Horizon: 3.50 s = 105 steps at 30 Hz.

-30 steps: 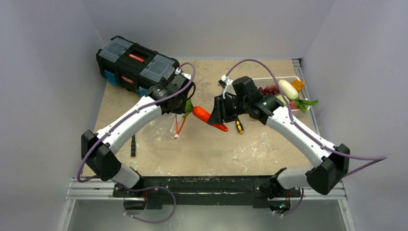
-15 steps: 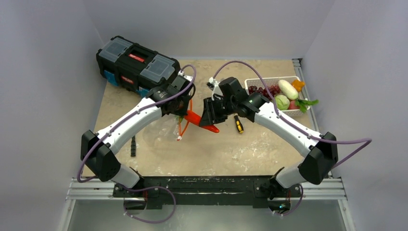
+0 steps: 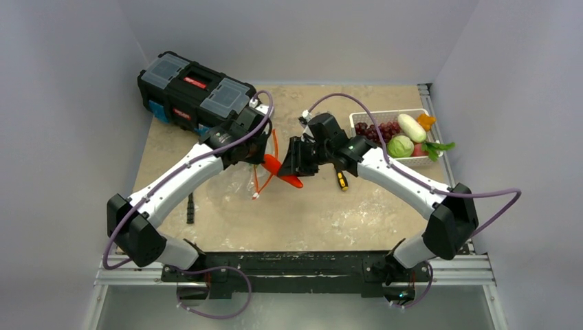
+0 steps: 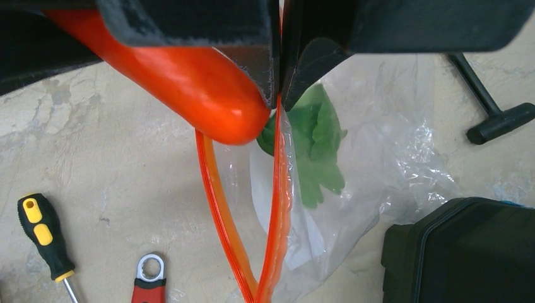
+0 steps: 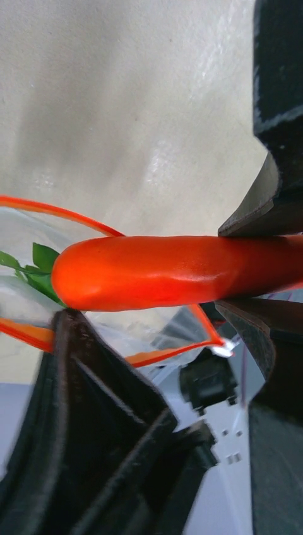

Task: Place the food in the zip-top bag and seal the zipper
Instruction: Place the fake vegetable in the zipper food storage bag.

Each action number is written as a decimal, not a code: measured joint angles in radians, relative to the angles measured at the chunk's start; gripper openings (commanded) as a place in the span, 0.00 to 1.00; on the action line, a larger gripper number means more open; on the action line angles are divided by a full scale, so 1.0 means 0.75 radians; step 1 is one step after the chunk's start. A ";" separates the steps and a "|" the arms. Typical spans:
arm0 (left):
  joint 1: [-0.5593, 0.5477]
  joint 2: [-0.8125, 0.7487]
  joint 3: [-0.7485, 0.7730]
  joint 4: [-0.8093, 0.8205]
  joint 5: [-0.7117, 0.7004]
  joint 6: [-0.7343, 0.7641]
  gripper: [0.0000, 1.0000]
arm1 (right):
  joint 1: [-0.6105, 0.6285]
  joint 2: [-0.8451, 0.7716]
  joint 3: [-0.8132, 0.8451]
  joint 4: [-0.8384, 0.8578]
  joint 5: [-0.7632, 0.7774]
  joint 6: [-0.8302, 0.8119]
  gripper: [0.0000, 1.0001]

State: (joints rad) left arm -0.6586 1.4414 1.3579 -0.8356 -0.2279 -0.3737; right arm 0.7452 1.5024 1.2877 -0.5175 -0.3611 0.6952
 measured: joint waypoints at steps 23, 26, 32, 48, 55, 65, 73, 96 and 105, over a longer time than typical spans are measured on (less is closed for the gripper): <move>0.005 -0.058 -0.041 0.047 0.132 -0.001 0.00 | -0.019 0.134 -0.180 0.751 0.157 0.716 0.04; 0.005 -0.059 -0.041 0.047 0.125 -0.002 0.00 | -0.020 0.123 -0.180 0.733 0.157 0.701 0.12; 0.003 -0.073 -0.044 0.056 0.128 -0.009 0.00 | -0.019 0.086 -0.180 0.711 0.156 0.625 0.03; 0.014 -0.182 -0.133 0.190 0.292 -0.013 0.00 | -0.019 0.128 -0.323 0.859 0.182 0.580 0.00; 0.021 -0.203 -0.133 0.221 0.330 -0.014 0.00 | -0.019 0.107 -0.376 0.898 0.228 0.527 0.01; 0.023 -0.203 -0.143 0.247 0.374 -0.015 0.00 | 0.008 0.089 -0.448 1.132 0.320 0.539 0.28; 0.043 -0.205 -0.148 0.246 0.379 -0.030 0.00 | 0.032 0.166 -0.409 1.051 0.187 0.469 0.67; 0.090 -0.213 -0.168 0.247 0.453 -0.053 0.00 | 0.036 0.439 -0.161 0.676 -0.351 -0.017 0.56; 0.090 -0.213 -0.168 0.257 0.455 -0.073 0.00 | 0.036 0.442 -0.267 1.063 -0.421 0.122 0.28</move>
State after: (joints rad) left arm -0.5911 1.2816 1.2316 -0.6430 0.1135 -0.4282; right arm 0.7723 1.8339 1.0874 0.2798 -0.6765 0.7864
